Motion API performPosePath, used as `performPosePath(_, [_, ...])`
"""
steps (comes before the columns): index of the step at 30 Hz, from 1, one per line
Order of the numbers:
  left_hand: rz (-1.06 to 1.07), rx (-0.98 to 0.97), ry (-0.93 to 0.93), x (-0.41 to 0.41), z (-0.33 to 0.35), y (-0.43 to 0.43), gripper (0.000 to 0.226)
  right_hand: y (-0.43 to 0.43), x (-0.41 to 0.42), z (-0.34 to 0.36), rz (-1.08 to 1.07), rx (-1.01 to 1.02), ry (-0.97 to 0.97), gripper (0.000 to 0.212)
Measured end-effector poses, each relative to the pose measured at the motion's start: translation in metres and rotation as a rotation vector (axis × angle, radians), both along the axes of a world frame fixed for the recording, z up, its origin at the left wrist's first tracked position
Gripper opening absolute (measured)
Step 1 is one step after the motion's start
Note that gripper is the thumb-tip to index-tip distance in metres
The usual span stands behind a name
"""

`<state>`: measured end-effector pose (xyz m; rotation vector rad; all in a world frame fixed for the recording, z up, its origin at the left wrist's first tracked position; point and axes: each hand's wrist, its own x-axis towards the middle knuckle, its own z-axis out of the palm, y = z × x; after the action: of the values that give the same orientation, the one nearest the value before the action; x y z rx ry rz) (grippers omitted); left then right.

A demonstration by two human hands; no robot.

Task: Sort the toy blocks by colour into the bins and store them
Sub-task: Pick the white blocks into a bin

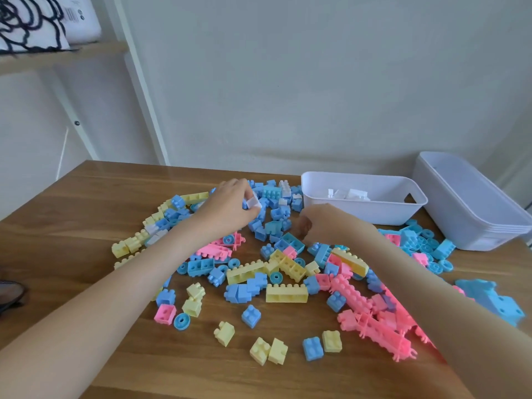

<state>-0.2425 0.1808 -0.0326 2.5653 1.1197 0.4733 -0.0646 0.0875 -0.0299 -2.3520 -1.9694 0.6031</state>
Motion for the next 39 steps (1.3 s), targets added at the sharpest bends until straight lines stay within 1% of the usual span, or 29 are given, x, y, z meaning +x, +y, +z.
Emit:
performPosePath(3, [-0.01,0.002,-0.053,0.004,0.004,-0.008,0.02,-0.01,0.009,0.0,-0.005,0.045,0.165,0.034])
performPosePath(5, [-0.019,0.024,-0.078,0.009,0.008,-0.016,0.023,-0.015,0.01,0.0,-0.051,0.125,0.304,0.033])
performPosePath(6, [-0.034,0.029,-0.071,0.011,0.01,-0.02,0.024,-0.017,0.01,0.0,-0.069,0.16,0.316,0.031])
performPosePath(7, [-0.054,0.02,-0.052,0.013,0.01,-0.024,0.025,-0.017,0.01,-0.002,-0.077,0.188,0.287,0.028])
performPosePath(9, [-0.086,-0.077,-0.008,0.017,0.01,-0.032,0.029,-0.017,0.01,-0.008,-0.059,0.181,0.132,0.024])
performPosePath(11, [-0.108,-0.186,0.022,0.021,0.009,-0.04,0.031,-0.016,0.009,-0.017,-0.04,0.139,0.019,0.027])
performPosePath(14, [-0.108,-0.2,0.031,0.03,0.008,-0.046,0.03,-0.017,0.006,-0.023,-0.068,0.148,0.054,0.025])
performPosePath(16, [-0.077,-0.16,0.005,0.038,0.01,-0.047,0.031,-0.021,0.004,-0.019,-0.066,0.242,0.097,0.019])
performPosePath(19, [-0.072,-0.11,-0.108,0.052,0.017,-0.047,0.033,-0.027,0.009,-0.006,-0.082,0.447,0.112,0.012])
performPosePath(21, [-0.072,-0.084,-0.179,0.063,0.021,-0.045,0.034,-0.027,0.023,0.004,-0.149,0.596,0.145,0.016])
performPosePath(23, [-0.063,-0.045,-0.206,0.077,0.025,-0.042,0.031,-0.026,0.046,0.014,-0.253,0.763,0.206,0.015])
performPosePath(24, [-0.067,-0.04,-0.213,0.087,0.025,-0.04,0.03,-0.024,0.06,0.019,-0.306,0.799,0.221,0.015])
performPosePath(25, [-0.079,-0.042,-0.214,0.096,0.026,-0.039,0.03,-0.022,0.076,0.021,-0.343,0.786,0.21,0.016])
performPosePath(28, [-0.148,-0.058,-0.164,0.123,0.025,-0.031,0.035,-0.018,0.117,0.021,-0.358,0.638,0.145,0.017])
performPosePath(32, [-0.225,-0.088,-0.035,0.146,0.02,-0.014,0.037,-0.023,0.156,0.022,-0.387,0.583,0.144,0.014])
performPosePath(35, [-0.263,-0.166,0.052,0.153,0.015,-0.004,0.046,-0.027,0.168,0.017,-0.31,0.46,0.129,0.015])
performPosePath(37, [-0.276,-0.23,0.049,0.155,0.013,-0.001,0.056,-0.028,0.165,0.014,-0.251,0.45,0.14,0.024])
performPosePath(39, [-0.291,-0.289,0.023,0.157,0.014,0.002,0.06,-0.026,0.155,0.013,-0.151,0.432,0.153,0.028])
